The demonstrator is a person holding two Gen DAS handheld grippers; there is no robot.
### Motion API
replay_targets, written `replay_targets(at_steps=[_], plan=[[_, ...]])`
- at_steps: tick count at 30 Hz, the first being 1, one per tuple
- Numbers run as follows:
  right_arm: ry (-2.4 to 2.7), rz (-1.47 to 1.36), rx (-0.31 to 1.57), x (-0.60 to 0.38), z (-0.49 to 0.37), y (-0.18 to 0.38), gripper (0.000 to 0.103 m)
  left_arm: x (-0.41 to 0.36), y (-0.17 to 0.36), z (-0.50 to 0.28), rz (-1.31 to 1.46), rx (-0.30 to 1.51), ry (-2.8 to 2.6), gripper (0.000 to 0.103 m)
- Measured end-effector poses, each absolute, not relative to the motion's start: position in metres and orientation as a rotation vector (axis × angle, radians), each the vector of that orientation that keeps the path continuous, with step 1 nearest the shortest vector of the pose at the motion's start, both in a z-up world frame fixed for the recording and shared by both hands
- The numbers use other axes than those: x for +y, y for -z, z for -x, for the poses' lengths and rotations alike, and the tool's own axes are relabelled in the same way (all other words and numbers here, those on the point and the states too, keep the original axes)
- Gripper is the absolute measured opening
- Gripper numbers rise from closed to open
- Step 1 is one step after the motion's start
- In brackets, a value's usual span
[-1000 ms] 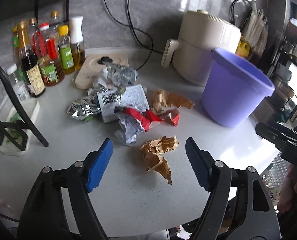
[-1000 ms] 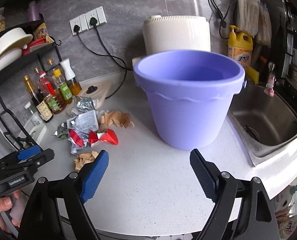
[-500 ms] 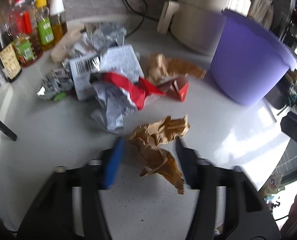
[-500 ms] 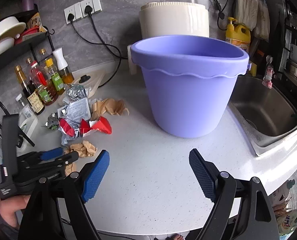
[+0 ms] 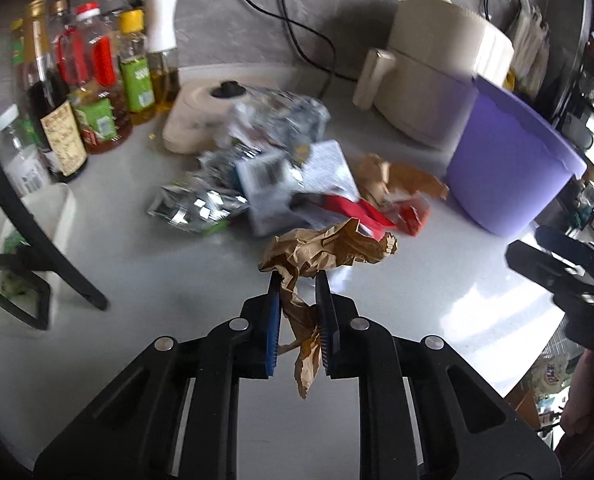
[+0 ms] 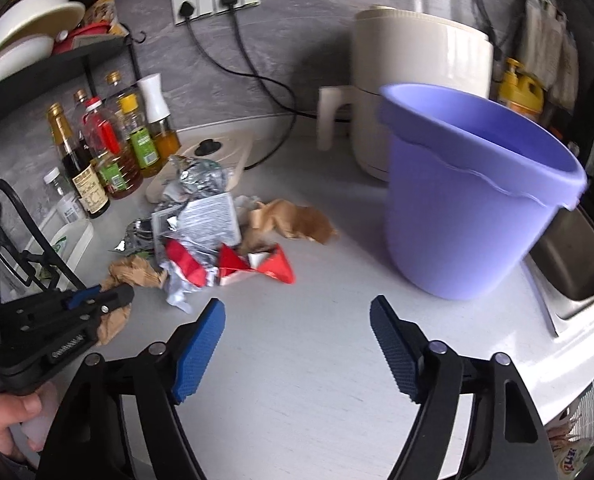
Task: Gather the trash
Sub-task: 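Close the left tool on the crumpled brown paper, then grasp the red-and-white wrapper with the right tool while the left lifts the brown paper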
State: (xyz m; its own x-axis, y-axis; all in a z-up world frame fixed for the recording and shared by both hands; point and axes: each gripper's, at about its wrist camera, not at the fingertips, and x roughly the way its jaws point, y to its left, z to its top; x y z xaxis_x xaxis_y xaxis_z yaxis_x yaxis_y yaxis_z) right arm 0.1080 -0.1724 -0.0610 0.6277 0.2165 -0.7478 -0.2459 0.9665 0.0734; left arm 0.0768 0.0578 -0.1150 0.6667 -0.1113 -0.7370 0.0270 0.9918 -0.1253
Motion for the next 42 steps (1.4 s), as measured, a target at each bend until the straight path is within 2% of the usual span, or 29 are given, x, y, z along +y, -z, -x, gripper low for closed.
replay_targets(at_steps=[8, 17, 19, 21, 22, 23, 27, 28, 42], plan=[[-0.301, 0.064, 0.878, -0.154, -0.126, 0.068, 0.066, 0.082, 0.109, -0.083, 0.115, 0.812, 0.032, 0.017], [-0.416, 0.13, 0.943, -0.14, -0.175, 0.098, 0.064, 0.081, 0.105, -0.081, 0.182, 0.803, -0.143, 0.017], [-0.435, 0.132, 0.974, -0.135, -0.186, 0.11, 0.061, 0.078, 0.104, -0.082, 0.185, 0.804, -0.169, 0.017], [-0.458, 0.134, 0.993, -0.131, -0.194, 0.119, 0.054, 0.076, 0.103, -0.082, 0.185, 0.801, -0.187, 0.017], [-0.464, 0.135, 0.999, -0.13, -0.196, 0.122, 0.036, 0.075, 0.102, -0.082, 0.183, 0.8, -0.195, 0.017], [-0.469, 0.131, 1.01, -0.131, -0.199, 0.125, 0.029, 0.073, 0.101, -0.082, 0.183, 0.799, -0.203, 0.017], [-0.518, 0.096, 0.969, -0.137, -0.19, 0.107, 0.019, 0.068, 0.091, -0.079, 0.181, 0.78, -0.211, 0.017], [-0.529, 0.096, 0.96, -0.138, -0.186, 0.101, 0.005, 0.066, 0.088, -0.079, 0.182, 0.774, -0.208, 0.017], [-0.52, 0.048, 0.765, -0.18, -0.16, 0.014, 0.005, 0.033, 0.045, -0.095, 0.156, 0.676, -0.101, 0.017]])
